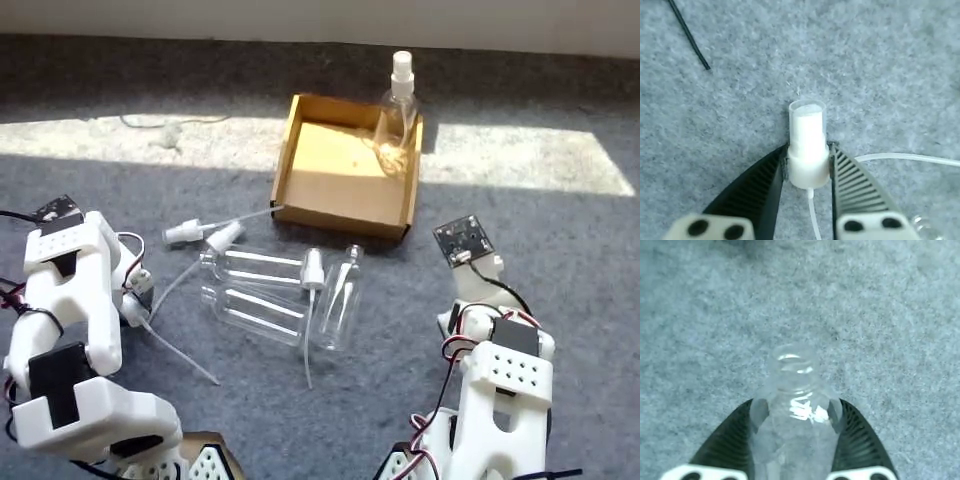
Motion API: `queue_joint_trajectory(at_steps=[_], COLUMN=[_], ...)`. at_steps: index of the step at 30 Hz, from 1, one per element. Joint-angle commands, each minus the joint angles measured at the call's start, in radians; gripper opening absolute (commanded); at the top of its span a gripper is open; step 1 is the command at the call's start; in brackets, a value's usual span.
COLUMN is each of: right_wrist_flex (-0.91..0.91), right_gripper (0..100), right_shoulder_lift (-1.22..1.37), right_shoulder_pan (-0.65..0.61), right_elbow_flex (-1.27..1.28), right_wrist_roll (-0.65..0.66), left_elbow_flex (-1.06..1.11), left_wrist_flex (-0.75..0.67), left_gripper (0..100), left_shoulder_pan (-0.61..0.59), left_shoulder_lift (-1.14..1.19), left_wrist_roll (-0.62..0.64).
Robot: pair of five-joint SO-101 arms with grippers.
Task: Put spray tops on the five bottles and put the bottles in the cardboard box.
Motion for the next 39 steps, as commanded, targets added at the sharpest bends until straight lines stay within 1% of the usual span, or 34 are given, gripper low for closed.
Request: queue_joint_trajectory(at_steps=[1,4,9,11,13,17,19,22,24,27,28,30,32,33,35,39], right_wrist_flex=[0.035,0.111,0.119,0.119,0.116,0.113,0.113,0.082,0.027,-0.024,-0.028,-0.048,-0.102,-0.133,-0.209,-0.343], right_gripper=[0.5,0.5,0.5,0.5,0.5,0.5,0.5,0.5,0.5,0.5,0.5,0.5,0.5,0.5,0.5,0.5], right_shoulder_lift=[-0.022,-0.024,-0.07,-0.111,-0.157,-0.223,-0.228,-0.213,-0.209,-0.209,-0.209,-0.211,-0.222,-0.239,-0.297,-0.464], right_shoulder_pan=[0.001,-0.005,-0.016,-0.061,-0.143,-0.358,-0.463,-0.591,-0.654,-0.757,-0.786,-0.834,-0.872,-0.886,-0.898,-0.895], right_elbow_flex=[-0.016,-0.044,-0.15,-0.173,-0.2,-0.263,-0.302,-0.355,-0.377,-0.375,-0.36,-0.332,-0.305,-0.278,-0.194,-0.013], right_wrist_roll=[0.005,0.005,0.0,-0.054,-0.137,-0.275,-0.336,-0.42,-0.434,-0.439,-0.439,-0.44,-0.446,-0.47,-0.526,-0.54], left_elbow_flex=[-0.064,-0.16,-0.355,-0.437,-0.516,-0.679,-0.756,-0.858,-0.918,-0.995,-1.01,-1.029,-1.03,-1.029,-1.024,-1.021], left_wrist_flex=[-0.008,0.054,0.146,0.181,0.222,0.325,0.358,0.361,0.359,0.359,0.359,0.359,0.356,0.344,0.31,0.255], left_gripper=[0,0,0,0,0,0,0,0,0,0,0,0,1,1,0,0], left_shoulder_pan=[0.018,0.016,0.024,0.027,0.05,0.107,0.143,0.211,0.254,0.357,0.392,0.461,0.524,0.549,0.593,0.645], left_shoulder_lift=[-0.031,-0.077,-0.208,-0.268,-0.326,-0.427,-0.476,-0.552,-0.598,-0.644,-0.654,-0.665,-0.671,-0.671,-0.671,-0.671], left_wrist_roll=[-0.051,-0.114,-0.241,-0.252,-0.256,-0.258,-0.287,-0.315,-0.315,-0.313,-0.302,-0.242,-0.192,-0.178,-0.175,-0.173])
